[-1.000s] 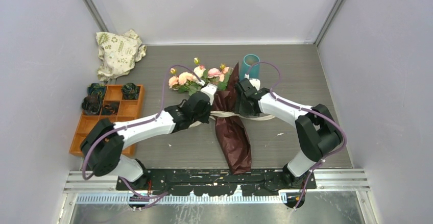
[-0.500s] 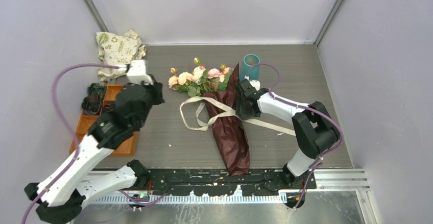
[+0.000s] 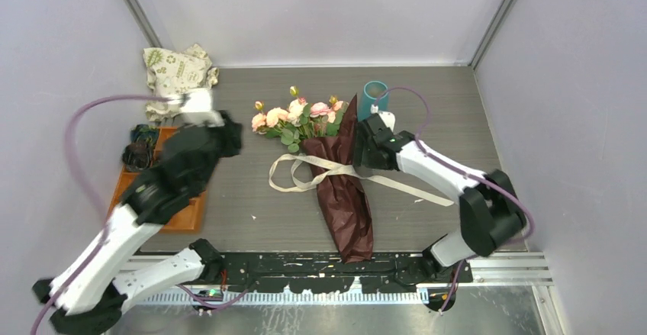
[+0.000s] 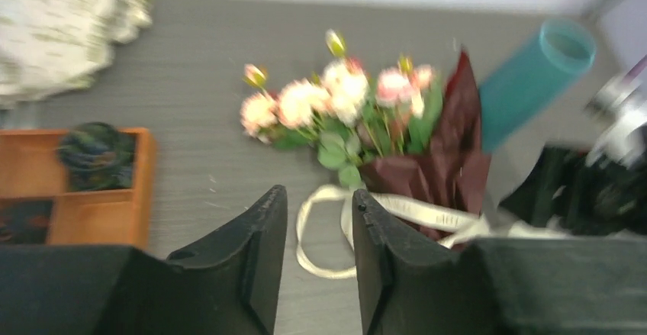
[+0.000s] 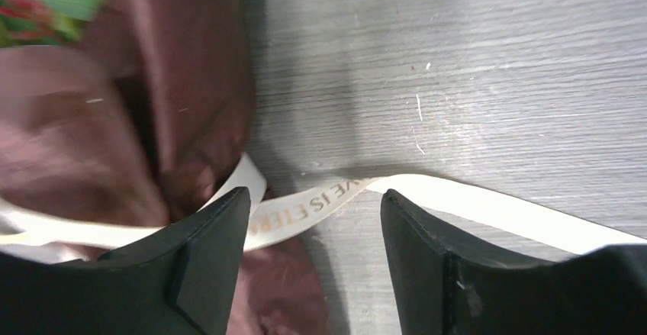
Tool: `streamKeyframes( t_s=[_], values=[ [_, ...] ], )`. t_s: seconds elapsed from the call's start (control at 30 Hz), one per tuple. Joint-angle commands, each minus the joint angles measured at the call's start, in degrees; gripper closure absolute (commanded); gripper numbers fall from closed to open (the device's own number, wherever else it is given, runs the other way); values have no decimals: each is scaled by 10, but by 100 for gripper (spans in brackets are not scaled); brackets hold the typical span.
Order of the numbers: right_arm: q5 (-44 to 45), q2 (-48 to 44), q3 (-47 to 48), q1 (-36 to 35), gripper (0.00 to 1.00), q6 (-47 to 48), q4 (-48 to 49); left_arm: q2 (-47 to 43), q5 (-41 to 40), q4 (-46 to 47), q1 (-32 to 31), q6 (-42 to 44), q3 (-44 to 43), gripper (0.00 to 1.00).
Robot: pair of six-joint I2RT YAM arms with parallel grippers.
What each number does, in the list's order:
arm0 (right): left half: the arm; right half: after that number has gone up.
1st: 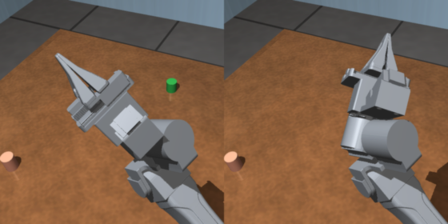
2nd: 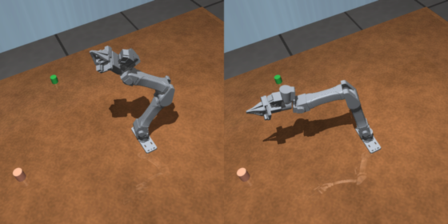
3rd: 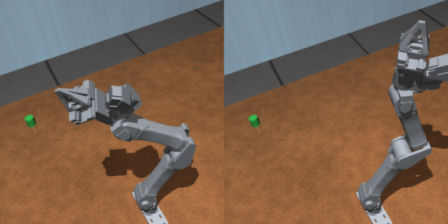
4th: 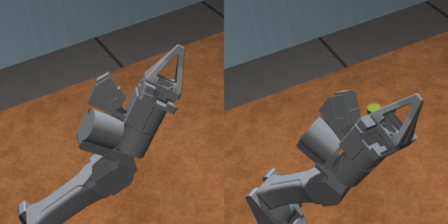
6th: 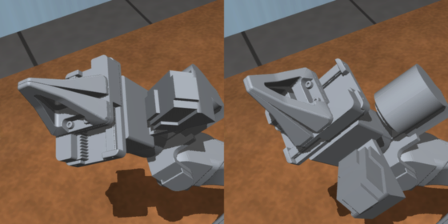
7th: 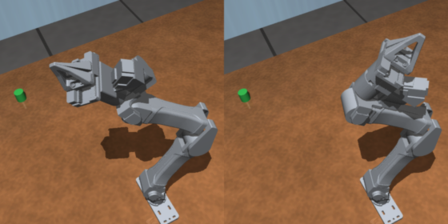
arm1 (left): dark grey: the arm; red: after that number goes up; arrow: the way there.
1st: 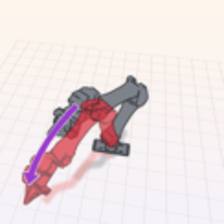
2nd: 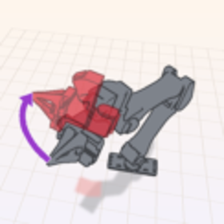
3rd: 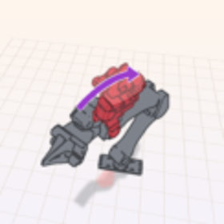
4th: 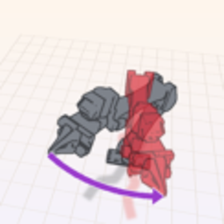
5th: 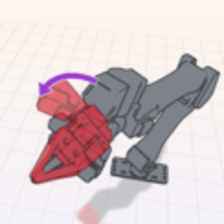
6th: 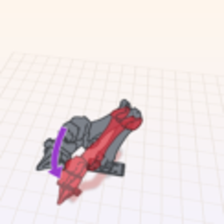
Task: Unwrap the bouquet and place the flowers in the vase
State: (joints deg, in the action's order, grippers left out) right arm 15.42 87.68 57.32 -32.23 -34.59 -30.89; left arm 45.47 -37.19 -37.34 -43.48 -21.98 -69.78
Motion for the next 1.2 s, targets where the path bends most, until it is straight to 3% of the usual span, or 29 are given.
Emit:
streamKeyframes(
  t_s=[0.0, 0.13, 0.4, 0.8, 0.93, 1.17],
  values=[
    [12, -115, 34, 2, 29, 5, -15, 139, 173, 91, 0, 32, 72, 59],
    [5, -198, 37, 2, 21, 14, -34, 236, 258, 200, 2, 76, 111, 46],
    [-2, -304, 33, 2, 12, 16, -52, 423, 466, 284, 52, 92, 79, 38],
    [-10, -328, 14, 2, 12, 24, -40, 535, 521, 326, 60, 84, 27, 34],
    [-2, -326, 10, 2, 12, 26, -35, 541, 546, 325, 59, 72, 34, 42],
    [1, -317, 3, 2, 12, 23, -24, 492, 549, 352, 58, 37, 90, 78]
  ],
)
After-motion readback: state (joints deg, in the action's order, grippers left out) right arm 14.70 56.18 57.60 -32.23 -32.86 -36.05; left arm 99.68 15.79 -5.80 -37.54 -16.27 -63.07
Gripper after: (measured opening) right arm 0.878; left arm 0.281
